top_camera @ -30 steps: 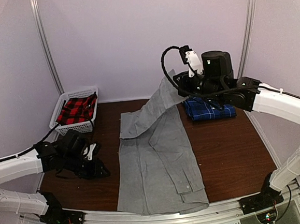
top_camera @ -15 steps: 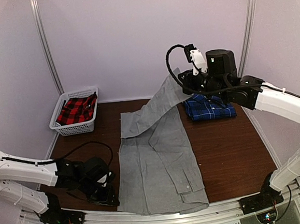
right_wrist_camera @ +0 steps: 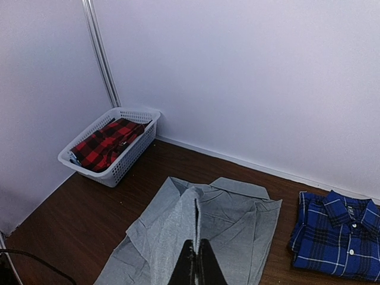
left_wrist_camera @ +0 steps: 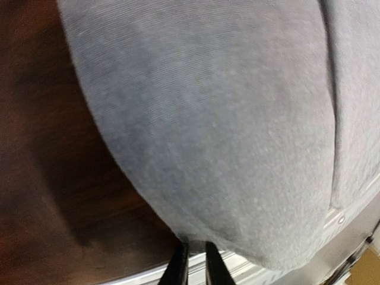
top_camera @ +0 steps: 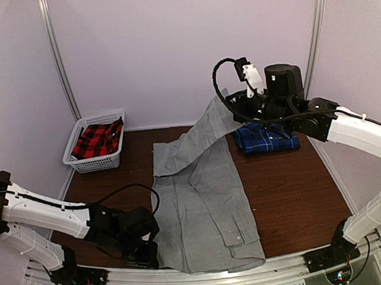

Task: Fold and stack the long sleeve shirts
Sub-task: Pick up the shirt from the corner of the board.

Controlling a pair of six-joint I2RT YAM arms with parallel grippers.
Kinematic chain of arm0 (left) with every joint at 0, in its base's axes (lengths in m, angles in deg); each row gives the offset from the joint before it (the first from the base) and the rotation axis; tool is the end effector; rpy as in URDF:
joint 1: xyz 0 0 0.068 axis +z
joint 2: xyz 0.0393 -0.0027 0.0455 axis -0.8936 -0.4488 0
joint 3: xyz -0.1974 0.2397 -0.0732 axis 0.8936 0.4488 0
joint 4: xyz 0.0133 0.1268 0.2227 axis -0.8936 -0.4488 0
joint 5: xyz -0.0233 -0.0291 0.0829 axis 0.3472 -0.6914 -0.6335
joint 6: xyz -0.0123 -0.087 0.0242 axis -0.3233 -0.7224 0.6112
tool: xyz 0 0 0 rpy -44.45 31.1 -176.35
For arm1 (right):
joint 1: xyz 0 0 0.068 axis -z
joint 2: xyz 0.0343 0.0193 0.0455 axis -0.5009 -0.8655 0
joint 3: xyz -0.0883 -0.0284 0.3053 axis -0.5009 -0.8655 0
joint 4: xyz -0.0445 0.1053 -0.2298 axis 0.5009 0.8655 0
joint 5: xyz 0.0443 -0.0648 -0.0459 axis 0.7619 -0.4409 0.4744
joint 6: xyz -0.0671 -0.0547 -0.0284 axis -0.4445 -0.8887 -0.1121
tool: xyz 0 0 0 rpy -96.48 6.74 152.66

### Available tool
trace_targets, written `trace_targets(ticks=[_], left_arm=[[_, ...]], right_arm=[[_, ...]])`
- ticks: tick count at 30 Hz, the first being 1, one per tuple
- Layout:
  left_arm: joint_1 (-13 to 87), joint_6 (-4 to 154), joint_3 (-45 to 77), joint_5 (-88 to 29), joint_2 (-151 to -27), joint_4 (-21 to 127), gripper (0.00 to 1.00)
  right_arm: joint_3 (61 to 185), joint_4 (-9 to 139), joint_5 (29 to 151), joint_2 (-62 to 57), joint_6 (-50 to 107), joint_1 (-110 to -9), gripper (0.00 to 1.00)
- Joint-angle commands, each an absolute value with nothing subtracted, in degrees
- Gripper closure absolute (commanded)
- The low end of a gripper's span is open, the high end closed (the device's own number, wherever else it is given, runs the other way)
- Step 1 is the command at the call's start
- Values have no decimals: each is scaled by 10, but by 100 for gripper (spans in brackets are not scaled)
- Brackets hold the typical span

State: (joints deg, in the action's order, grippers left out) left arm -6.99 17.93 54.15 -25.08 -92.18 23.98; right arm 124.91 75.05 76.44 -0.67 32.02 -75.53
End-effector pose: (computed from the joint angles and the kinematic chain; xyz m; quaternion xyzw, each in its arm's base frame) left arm 0.0570 -0.2127 0.1472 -0.0362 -0.9806 0.1870 0.0463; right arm 0.2547 0.2463 0.4399 -0.2029 0.7526 0.2547 0.5724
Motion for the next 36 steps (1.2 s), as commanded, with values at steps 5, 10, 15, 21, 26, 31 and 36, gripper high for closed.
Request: trace_targets(ticks=[5,10,15,21,26,31,36], left_arm=[[-71,154,500,-367,-918,133,100],[-53,159,500,-391,-892,122,100],[-30,199,498,-361,-872,137,100],[-37,199,486,-330,-883,148,84],[-65,202,448,-356,-942,114,72],[-90,177,428,-369,-976,92,72],[-101,157,434,-393,-992,96,72]], right_arm=[[1246,754,768,11,312,-752,100],[1245,750,770,5,312,-752,100],[1254,752,776,0,314,-752,100],[1257,754,780,1,317,-752,100],[1260,758,791,0,318,-752,100],[1258,767,794,6,316,-752,100],[1251,773,811,15,321,-752,100]])
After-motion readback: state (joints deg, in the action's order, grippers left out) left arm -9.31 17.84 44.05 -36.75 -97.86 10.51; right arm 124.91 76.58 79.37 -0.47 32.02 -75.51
